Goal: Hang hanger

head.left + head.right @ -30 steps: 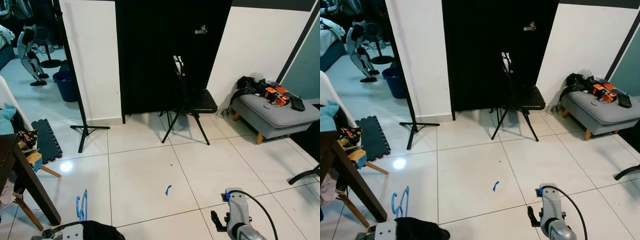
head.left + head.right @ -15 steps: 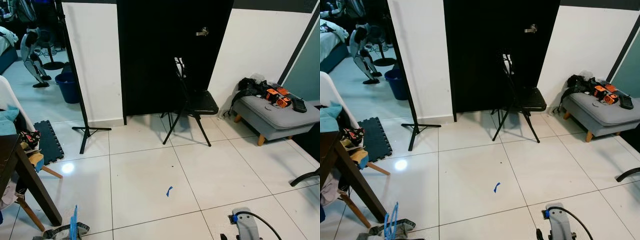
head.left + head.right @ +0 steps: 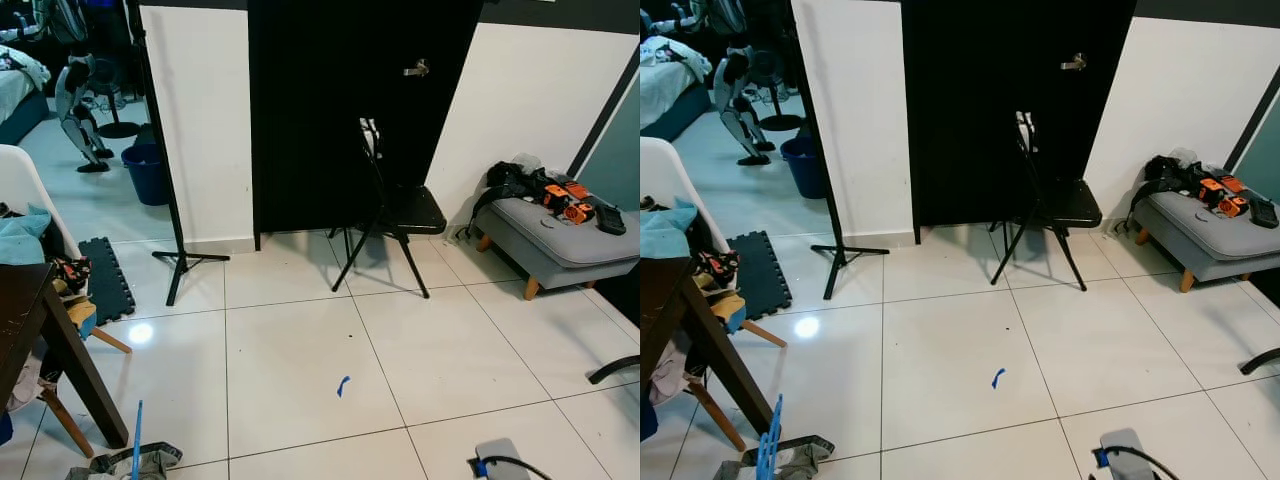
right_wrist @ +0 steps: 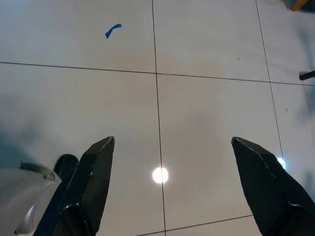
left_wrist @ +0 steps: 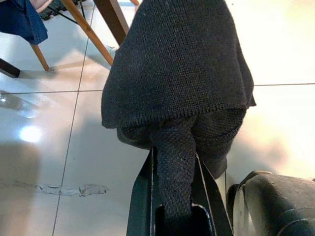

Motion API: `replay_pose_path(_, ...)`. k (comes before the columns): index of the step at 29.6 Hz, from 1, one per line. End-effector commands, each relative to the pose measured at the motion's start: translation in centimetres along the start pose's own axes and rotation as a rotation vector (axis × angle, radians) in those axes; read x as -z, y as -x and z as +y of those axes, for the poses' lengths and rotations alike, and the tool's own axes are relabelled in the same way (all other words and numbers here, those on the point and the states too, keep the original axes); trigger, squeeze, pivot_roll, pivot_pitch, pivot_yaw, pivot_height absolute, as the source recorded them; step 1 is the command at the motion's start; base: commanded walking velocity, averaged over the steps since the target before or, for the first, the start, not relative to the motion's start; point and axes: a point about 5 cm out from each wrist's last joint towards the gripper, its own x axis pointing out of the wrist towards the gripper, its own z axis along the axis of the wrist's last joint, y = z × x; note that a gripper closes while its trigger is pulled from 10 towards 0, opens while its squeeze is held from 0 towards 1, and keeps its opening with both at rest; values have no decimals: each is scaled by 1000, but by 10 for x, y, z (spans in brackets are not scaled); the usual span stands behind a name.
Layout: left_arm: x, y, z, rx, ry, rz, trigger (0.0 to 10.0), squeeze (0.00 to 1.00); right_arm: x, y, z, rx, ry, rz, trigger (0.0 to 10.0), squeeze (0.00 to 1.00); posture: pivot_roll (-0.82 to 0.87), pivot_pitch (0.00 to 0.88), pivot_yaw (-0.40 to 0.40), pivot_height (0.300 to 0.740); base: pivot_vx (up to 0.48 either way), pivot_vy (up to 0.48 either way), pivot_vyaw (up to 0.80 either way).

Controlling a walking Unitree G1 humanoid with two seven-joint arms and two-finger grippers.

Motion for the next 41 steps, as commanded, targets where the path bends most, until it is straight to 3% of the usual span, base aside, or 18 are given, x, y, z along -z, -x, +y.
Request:
replay_pose_path(1, 7, 7, -5, 30, -19, 25, 10000, 0, 2, 2, -2, 12, 11, -6, 10000, 0, -14, 0, -77, 740, 0, 0, 0)
replay_pose_path(9, 16, 3, 1, 28, -34, 84, 10000, 0, 5, 3, -2, 26, 1, 6, 10000, 0, -19, 0, -80, 740, 0, 0, 0)
replay_pose_path(14, 27, 4, 8, 34, -40, 161, 10000, 0, -6, -2, 0, 16, -9, -39, 10000, 0, -24, 0, -77, 740, 0, 0, 0)
replay_pose_path(19, 27, 2, 11, 36, -36, 173, 10000, 0, -9, -4, 1, 10, -24, -47, 10000, 0, -30, 0, -72, 740, 0, 0, 0)
replay_pose_path(21, 22, -6, 15, 29, -28, 160, 10000, 0, -20, -11, -2, 18, -69, -62, 10000, 0, -39, 0, -57, 740, 0, 0, 0)
replay_pose_path(23, 4, -29, 26, -3, 10, 116, 10000, 0, -48, -27, -4, 13, -182, -96, 10000, 0, -33, 0, -55, 740, 0, 0, 0)
replay_pose_path(24, 4, -29, 26, -3, 10, 116, 10000, 0, -48, -27, -4, 13, -182, -96, 10000, 0, -33, 0, -55, 740, 0, 0, 0)
replay_pose_path(26, -26, -48, 19, -4, 39, -3, 10000, 0, -69, -36, 2, 1, -166, -133, 10000, 0, -21, 0, -56, 740, 0, 0, 0)
replay_pose_path(27, -26, -48, 19, -4, 39, -3, 10000, 0, -69, -36, 2, 1, -166, -133, 10000, 0, -21, 0, -56, 740, 0, 0, 0)
replay_pose_path(29, -52, -62, 6, 19, 52, -89, 10000, 0, -84, -42, 11, -19, -143, -152, 10000, 0, -17, 0, -59, 740, 0, 0, 0)
replay_pose_path(31, -58, -64, 1, 33, 55, -99, 10000, 0, -87, -44, 16, -31, -126, -156, 10000, 0, -19, 0, -58, 740, 0, 0, 0)
replay_pose_path(32, -54, -59, -9, 58, 95, -72, 10000, 0, -85, -43, 26, -62, -115, -151, 10000, 0, -25, 0, -53, 740, 0, 0, 0)
replay_pose_path(35, -41, -48, -12, 76, 105, -45, 10000, 0, -74, -39, 30, -82, -113, -132, 10000, 0, -36, 0, -44, 740, 0, 0, 0)
replay_pose_path(41, -15, -28, -5, 91, 106, 38, 10000, 0, -43, -29, 32, -91, -142, -46, 10000, 0, -70, 0, -22, 740, 0, 0, 0)
